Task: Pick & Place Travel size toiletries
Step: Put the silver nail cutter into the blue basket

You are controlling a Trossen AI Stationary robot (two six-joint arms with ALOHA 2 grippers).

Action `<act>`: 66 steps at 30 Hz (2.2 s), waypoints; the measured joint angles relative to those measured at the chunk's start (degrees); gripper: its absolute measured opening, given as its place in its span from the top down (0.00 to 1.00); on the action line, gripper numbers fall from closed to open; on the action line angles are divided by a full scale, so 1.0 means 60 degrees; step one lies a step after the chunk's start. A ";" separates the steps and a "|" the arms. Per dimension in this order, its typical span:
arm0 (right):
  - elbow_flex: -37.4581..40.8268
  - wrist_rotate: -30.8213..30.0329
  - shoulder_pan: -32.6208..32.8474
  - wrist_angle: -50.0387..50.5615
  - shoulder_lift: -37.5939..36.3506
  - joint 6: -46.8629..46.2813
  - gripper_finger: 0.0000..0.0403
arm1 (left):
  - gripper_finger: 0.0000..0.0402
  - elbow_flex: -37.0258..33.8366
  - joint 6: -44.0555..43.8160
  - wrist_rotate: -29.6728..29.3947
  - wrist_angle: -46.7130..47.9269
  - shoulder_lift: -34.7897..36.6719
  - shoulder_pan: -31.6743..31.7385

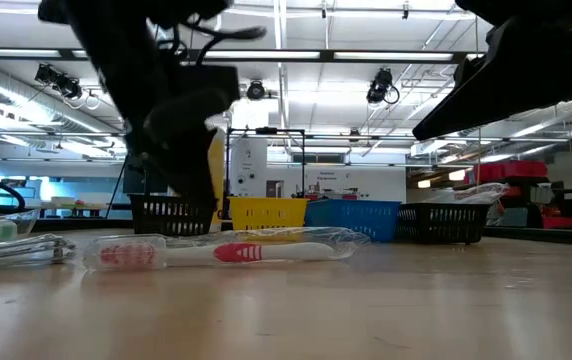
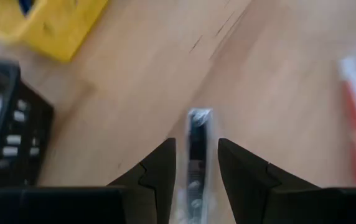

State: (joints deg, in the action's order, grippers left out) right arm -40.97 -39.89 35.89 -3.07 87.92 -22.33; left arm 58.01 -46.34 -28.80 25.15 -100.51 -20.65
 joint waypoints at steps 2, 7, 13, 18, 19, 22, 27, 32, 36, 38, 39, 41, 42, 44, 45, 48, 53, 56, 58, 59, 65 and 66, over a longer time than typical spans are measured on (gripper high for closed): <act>0.0000 0.0009 -0.0082 0.0000 0.0000 0.0055 0.53 | 0.68 -0.0335 -0.0172 0.0234 -0.0230 0.0000 0.0107; 0.0000 0.0008 -0.0223 -0.0007 0.0000 0.0055 0.53 | 0.68 -0.1056 0.0203 0.0828 -0.1329 0.0000 0.0215; 0.0000 0.0013 -0.0257 -0.0018 0.0000 0.0055 0.53 | 0.68 -0.1571 0.0422 0.0898 -0.2076 0.0000 0.0274; 0.0000 0.0370 -0.0299 -0.0102 0.0000 0.0059 0.53 | 0.72 -0.1852 0.0580 0.1016 -0.2245 0.0060 0.0297; 0.0000 0.0434 -0.0307 -0.0121 0.0004 0.0057 0.53 | 0.75 -0.1872 0.0584 0.1030 -0.2246 0.0066 0.0299; 0.0000 0.0429 -0.0311 -0.0164 0.0004 0.0059 0.53 | 0.82 -0.1879 0.0600 0.0996 -0.2291 0.0061 0.0299; 0.0000 0.0431 -0.0537 -0.0761 0.0110 0.0059 0.53 | 0.92 -0.1718 0.1549 0.0936 -0.3028 -0.0031 0.0299; 0.0000 0.0432 -0.1093 -0.1316 0.0423 0.0146 0.53 | 0.90 -0.1406 0.2403 0.0279 -0.3654 -0.0036 0.0282; 0.0004 0.0453 -0.1621 -0.1246 0.0596 0.0161 0.53 | 0.88 -0.0972 0.3427 -0.0232 -0.3948 -0.0034 0.0160; 0.0004 0.0689 -0.1884 -0.1316 0.0668 0.0166 0.53 | 0.89 -0.0749 0.3957 -0.0292 -0.3973 -0.0018 0.0123; 0.0004 0.0925 -0.2029 -0.1337 0.0674 0.0215 0.53 | 0.90 -0.0664 0.4137 -0.0297 -0.3986 -0.0018 0.0119; 0.0004 0.1540 -0.2268 -0.1542 0.0674 0.0458 0.53 | 0.91 -0.0597 0.4522 -0.0263 -0.4296 -0.0018 0.0118; 0.0004 0.1884 -0.2371 -0.1668 0.0674 0.0648 0.53 | 0.91 -0.0589 0.4711 -0.0220 -0.4533 -0.0018 0.0121; 0.0004 0.2437 -0.2508 -0.1971 0.0674 0.1103 0.53 | 0.90 -0.0588 0.5088 -0.0066 -0.4906 -0.0018 0.0124; 0.0004 0.2661 -0.2568 -0.2172 0.0674 0.1339 0.53 | 0.90 -0.0588 0.5153 -0.0006 -0.5011 -0.0018 0.0124; 0.0004 0.3291 -0.2658 -0.2660 0.0674 0.2025 0.53 | 0.89 -0.0588 0.5377 -0.0001 -0.5215 -0.0015 0.0124; 0.0004 0.3336 -0.2683 -0.3249 0.0674 0.2912 0.53 | 0.91 -0.0581 0.5653 0.0001 -0.5573 -0.0005 0.0124; 0.0004 0.3336 -0.2694 -0.3241 0.0674 0.3316 0.54 | 0.90 -0.0581 0.5972 -0.0042 -0.5965 -0.0004 0.0124; 0.0004 0.3317 -0.2694 -0.3235 0.0674 0.3375 0.54 | 0.90 -0.0581 0.6138 -0.0034 -0.6192 0.0000 0.0124; 0.0004 0.3204 -0.2694 -0.3233 0.0674 0.3378 0.55 | 0.90 -0.0579 0.6182 -0.0019 -0.6224 0.0000 0.0124; 0.0004 0.2833 -0.2694 -0.3252 0.0674 0.3704 0.64 | 0.90 -0.0581 0.6200 -0.0113 -0.6309 0.0000 0.0132; 0.0004 0.2833 -0.2694 -0.3264 0.0674 0.3713 0.67 | 0.90 -0.0577 0.6200 -0.0171 -0.6312 0.0000 0.0132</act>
State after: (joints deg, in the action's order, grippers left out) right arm -40.95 -22.90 19.73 -22.66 91.96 -0.05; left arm 54.54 -9.14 -29.83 -12.73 -100.51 -19.86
